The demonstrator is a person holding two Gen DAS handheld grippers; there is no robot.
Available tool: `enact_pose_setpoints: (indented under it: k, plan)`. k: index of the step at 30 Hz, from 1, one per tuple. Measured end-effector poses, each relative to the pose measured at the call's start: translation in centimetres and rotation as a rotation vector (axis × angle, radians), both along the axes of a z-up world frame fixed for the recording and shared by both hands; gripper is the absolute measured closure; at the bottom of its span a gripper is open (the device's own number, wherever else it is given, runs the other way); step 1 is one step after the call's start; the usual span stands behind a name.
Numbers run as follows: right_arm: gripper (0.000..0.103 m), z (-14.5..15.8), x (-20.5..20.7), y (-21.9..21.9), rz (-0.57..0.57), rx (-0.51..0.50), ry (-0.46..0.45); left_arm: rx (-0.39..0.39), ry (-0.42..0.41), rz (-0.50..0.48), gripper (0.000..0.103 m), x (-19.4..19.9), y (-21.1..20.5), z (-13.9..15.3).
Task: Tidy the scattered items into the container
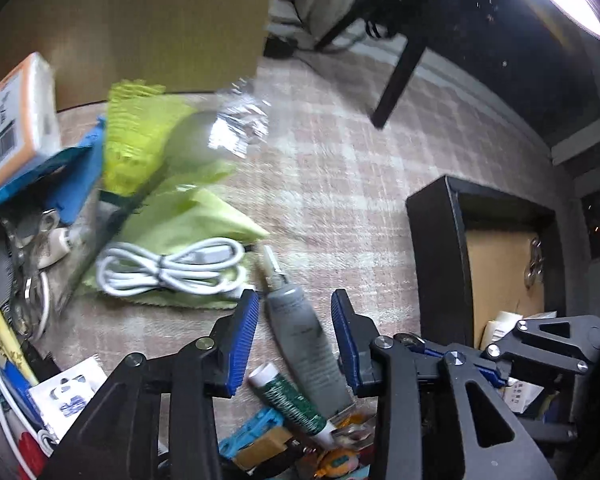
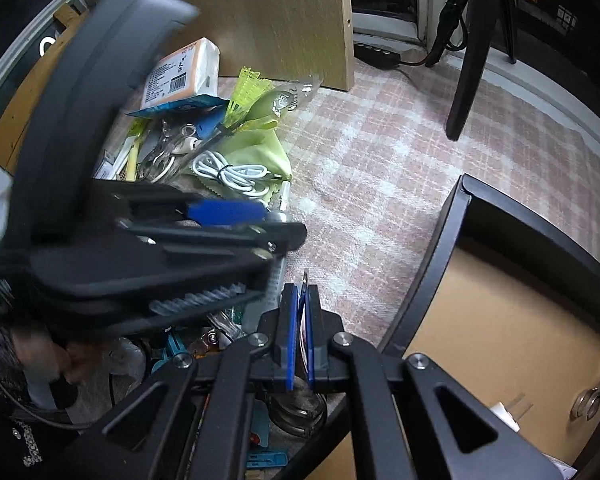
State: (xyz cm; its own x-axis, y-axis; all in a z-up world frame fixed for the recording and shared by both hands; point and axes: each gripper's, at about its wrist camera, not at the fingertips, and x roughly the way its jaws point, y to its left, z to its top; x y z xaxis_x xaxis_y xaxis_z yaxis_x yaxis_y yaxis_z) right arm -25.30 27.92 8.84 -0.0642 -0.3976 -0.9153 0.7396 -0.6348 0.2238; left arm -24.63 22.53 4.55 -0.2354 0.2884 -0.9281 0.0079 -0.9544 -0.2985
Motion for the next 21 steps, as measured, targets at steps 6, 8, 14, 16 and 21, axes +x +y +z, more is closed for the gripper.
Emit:
enact_pose_setpoints:
  k: [6, 8, 14, 16, 21]
  plan:
    - [0.099, 0.2, -0.1, 0.4, -0.025, -0.02, -0.003, 0.009, 0.038, -0.028, 0.084, -0.3, 0.6, 0.0]
    - [0.099, 0.4, -0.1, 0.7, -0.037, -0.035, -0.005, 0.015, 0.054, -0.025, 0.084, -0.2, 0.3, 0.7]
    - [0.1, 2.0, 0.0, 1.5, -0.07, -0.083, 0.006, 0.021, 0.12, -0.005, 0.085, 0.2, -1.6, 3.5]
    - [0.1, 2.9, 0.1, 1.9, -0.085, -0.109, 0.016, 0.021, 0.152, -0.002, 0.085, 0.8, -2.1, 5.0]
    - [0.1, 5.4, 0.4, 3.0, -0.116, -0.174, 0.041, 0.019, 0.225, 0.006, 0.085, 1.8, -2.2, 7.8]
